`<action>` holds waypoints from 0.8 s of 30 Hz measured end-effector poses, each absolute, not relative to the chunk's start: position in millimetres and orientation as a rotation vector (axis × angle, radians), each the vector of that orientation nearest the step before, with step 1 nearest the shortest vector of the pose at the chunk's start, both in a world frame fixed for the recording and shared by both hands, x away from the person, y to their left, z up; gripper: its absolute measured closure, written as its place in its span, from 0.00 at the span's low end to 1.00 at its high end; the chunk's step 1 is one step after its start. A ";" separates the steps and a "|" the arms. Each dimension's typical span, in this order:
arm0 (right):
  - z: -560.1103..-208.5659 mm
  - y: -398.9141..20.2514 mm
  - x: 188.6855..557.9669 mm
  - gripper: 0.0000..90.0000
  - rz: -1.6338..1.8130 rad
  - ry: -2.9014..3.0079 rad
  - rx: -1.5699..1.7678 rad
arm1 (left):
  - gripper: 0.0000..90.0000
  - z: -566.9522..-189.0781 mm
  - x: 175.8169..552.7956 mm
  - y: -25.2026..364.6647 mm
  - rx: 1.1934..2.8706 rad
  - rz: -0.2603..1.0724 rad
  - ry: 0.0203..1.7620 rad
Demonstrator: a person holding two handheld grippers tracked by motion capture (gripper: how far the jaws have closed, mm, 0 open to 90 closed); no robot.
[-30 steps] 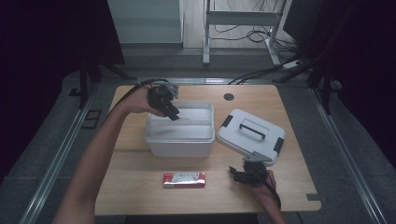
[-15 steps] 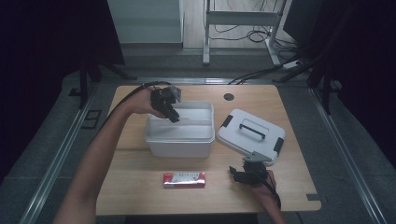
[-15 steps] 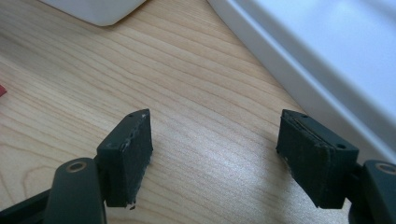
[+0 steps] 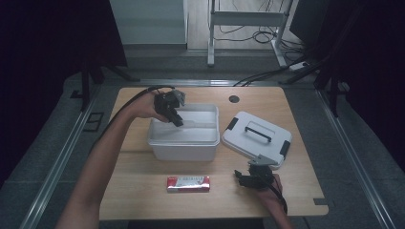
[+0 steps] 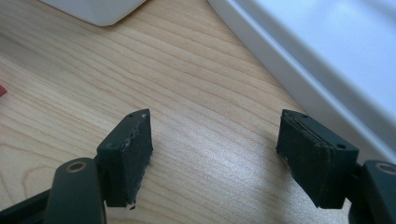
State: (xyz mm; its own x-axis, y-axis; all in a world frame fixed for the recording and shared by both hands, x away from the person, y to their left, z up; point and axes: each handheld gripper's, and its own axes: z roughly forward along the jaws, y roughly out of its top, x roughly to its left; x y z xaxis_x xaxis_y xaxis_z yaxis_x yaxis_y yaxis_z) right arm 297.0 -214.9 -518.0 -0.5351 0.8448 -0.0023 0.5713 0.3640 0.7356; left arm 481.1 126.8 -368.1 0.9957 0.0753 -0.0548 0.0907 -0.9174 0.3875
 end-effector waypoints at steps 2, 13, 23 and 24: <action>-518.0 -214.9 296.9 0.29 0.985 2.250 1.237 | 0.92 -369.8 481.2 127.1 2.728 -0.059 0.131; -518.0 -214.8 296.9 0.29 0.985 2.250 1.237 | 0.98 -374.4 482.6 127.9 2.725 -0.077 0.150; -518.1 -214.9 297.0 0.29 0.984 2.249 1.236 | 0.99 -378.3 483.1 128.7 2.720 -0.084 0.150; -518.1 -214.8 297.0 0.29 0.984 2.249 1.236 | 0.99 -378.3 483.2 128.8 2.719 -0.086 0.149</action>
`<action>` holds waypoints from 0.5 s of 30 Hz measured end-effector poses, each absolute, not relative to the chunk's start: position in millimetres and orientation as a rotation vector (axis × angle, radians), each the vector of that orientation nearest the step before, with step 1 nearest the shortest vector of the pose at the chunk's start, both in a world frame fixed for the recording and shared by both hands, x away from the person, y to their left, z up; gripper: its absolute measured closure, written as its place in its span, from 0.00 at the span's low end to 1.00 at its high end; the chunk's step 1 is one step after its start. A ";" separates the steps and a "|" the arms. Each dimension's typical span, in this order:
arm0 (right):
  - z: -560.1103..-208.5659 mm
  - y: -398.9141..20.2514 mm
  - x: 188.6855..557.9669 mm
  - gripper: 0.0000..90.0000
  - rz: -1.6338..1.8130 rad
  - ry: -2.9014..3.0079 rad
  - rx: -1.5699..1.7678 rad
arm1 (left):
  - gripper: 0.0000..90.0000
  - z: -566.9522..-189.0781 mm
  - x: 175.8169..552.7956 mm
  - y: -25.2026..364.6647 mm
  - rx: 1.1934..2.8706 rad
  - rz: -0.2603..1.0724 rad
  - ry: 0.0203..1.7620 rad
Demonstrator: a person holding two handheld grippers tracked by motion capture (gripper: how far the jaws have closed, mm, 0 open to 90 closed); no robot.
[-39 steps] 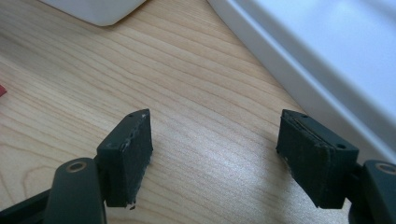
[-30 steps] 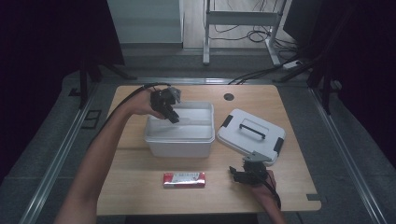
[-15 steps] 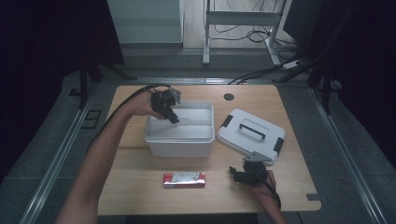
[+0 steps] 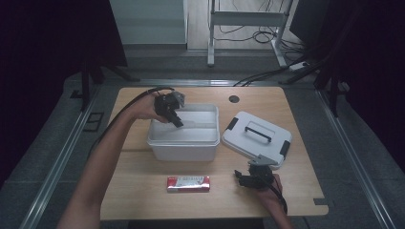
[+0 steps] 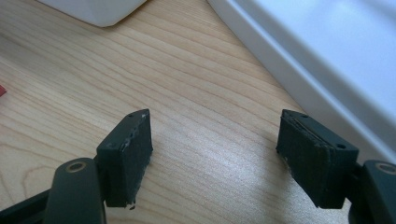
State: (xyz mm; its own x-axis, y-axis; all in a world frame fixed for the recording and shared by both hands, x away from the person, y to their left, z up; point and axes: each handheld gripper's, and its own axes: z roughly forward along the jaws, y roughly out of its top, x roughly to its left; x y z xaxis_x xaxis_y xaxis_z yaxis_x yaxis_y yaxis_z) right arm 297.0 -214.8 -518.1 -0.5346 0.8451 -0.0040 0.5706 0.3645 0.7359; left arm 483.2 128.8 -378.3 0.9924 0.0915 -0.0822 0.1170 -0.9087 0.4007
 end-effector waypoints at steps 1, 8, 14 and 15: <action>-518.1 -214.9 297.0 0.29 0.984 2.249 1.236 | 0.99 -378.3 483.2 128.8 2.719 -0.087 0.148; -518.1 -214.9 296.9 0.29 0.984 2.249 1.236 | 1.00 -378.5 482.4 128.5 2.715 -0.093 0.140; -518.0 -214.9 297.0 0.29 0.984 2.249 1.237 | 1.00 -378.6 482.2 128.3 2.709 -0.092 0.134; -518.0 -214.9 297.0 0.29 0.984 2.249 1.237 | 1.00 -378.8 482.1 128.6 2.706 -0.092 0.132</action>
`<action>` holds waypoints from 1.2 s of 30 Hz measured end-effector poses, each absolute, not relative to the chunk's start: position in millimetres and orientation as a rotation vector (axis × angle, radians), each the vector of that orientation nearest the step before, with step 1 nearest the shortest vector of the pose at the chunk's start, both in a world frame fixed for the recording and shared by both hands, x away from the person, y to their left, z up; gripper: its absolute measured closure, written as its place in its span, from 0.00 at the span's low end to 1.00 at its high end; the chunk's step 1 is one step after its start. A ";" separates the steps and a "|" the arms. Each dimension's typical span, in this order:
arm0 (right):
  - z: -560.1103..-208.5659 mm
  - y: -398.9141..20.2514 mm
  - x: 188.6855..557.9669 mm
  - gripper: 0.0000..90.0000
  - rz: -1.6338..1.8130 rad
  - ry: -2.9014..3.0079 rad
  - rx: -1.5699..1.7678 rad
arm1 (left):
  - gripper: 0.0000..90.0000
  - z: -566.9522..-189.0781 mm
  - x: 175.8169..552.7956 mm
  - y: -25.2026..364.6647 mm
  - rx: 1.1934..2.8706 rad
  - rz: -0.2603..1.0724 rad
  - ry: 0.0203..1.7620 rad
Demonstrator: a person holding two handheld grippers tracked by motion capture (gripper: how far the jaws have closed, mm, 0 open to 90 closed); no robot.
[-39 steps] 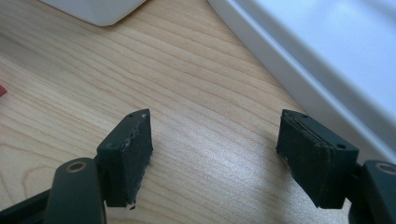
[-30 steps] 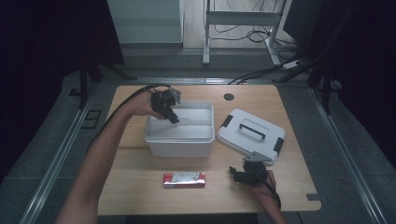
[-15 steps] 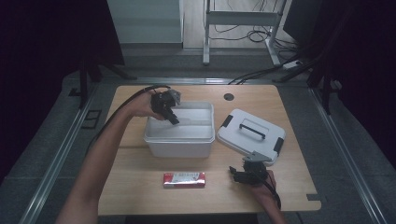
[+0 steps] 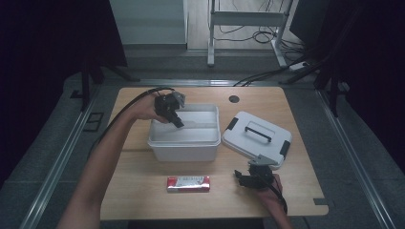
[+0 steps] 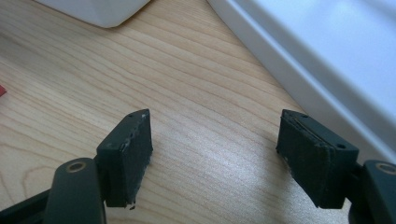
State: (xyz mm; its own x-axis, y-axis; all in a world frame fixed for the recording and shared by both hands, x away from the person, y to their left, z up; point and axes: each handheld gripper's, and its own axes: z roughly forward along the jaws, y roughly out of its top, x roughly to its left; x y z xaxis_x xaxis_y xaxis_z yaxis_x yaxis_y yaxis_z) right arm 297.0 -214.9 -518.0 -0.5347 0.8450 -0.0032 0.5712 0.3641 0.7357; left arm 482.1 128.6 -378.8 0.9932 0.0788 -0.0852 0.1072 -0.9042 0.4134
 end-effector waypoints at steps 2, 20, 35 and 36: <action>-518.0 -214.9 297.0 0.29 0.984 2.249 1.237 | 1.00 -378.7 482.2 129.0 2.703 -0.094 0.130; -517.9 -215.0 297.0 0.29 0.983 2.248 1.238 | 1.00 -343.2 478.8 146.9 2.558 -0.019 0.116; -518.0 -215.1 297.4 0.29 0.984 2.244 1.238 | 1.00 -305.5 453.3 211.4 2.535 0.098 0.249; -518.0 -215.1 297.4 0.29 0.984 2.244 1.238 | 1.00 -303.9 450.9 217.4 2.538 0.105 0.260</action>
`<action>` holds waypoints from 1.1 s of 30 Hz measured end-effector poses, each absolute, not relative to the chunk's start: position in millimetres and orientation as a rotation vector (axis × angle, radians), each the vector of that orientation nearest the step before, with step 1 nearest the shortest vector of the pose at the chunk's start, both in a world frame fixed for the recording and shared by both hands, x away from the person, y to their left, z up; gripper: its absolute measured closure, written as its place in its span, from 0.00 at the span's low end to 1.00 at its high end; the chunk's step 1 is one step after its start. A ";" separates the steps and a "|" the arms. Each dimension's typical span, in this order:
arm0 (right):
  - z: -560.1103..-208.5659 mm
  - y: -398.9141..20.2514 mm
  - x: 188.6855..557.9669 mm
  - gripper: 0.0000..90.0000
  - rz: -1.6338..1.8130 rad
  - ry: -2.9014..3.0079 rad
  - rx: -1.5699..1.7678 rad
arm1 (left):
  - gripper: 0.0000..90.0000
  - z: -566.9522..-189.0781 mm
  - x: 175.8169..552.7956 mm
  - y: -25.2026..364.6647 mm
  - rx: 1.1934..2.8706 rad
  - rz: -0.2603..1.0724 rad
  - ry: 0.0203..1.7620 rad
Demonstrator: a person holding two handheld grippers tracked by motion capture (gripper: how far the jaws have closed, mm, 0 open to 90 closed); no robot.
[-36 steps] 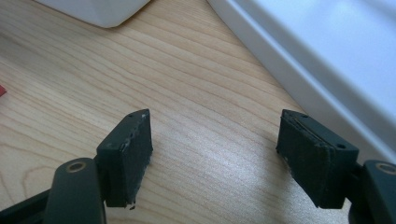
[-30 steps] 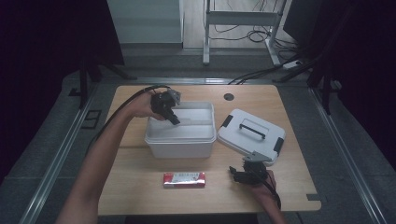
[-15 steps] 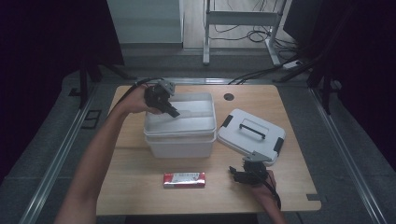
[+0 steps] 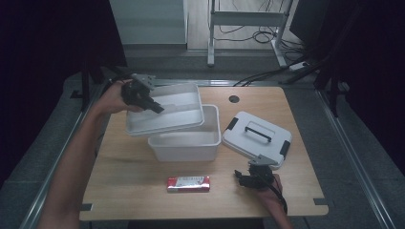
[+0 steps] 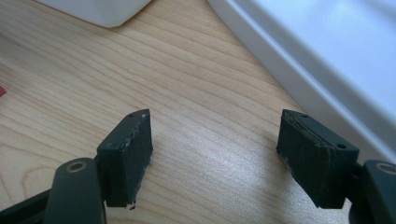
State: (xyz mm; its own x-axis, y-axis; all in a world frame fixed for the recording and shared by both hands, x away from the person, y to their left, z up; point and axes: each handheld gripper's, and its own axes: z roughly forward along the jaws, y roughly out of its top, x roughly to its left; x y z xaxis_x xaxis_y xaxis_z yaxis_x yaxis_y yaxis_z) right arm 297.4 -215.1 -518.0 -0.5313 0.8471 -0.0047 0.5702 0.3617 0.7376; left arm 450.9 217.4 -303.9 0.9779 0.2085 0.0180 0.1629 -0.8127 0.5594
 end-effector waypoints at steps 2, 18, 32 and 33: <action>-518.0 -215.1 297.4 0.29 0.984 2.243 1.239 | 1.00 -301.9 445.7 229.2 2.532 0.115 0.288; -517.8 -215.1 297.2 0.29 0.982 2.241 1.250 | 1.00 -313.3 411.7 310.1 2.475 0.176 0.499; -517.8 -215.3 297.3 0.29 0.980 2.241 1.250 | 1.00 -344.5 400.4 349.6 2.429 0.172 0.643; -517.6 -215.1 297.0 0.29 0.982 2.241 1.258 | 1.00 -348.2 397.9 356.3 2.426 0.174 0.660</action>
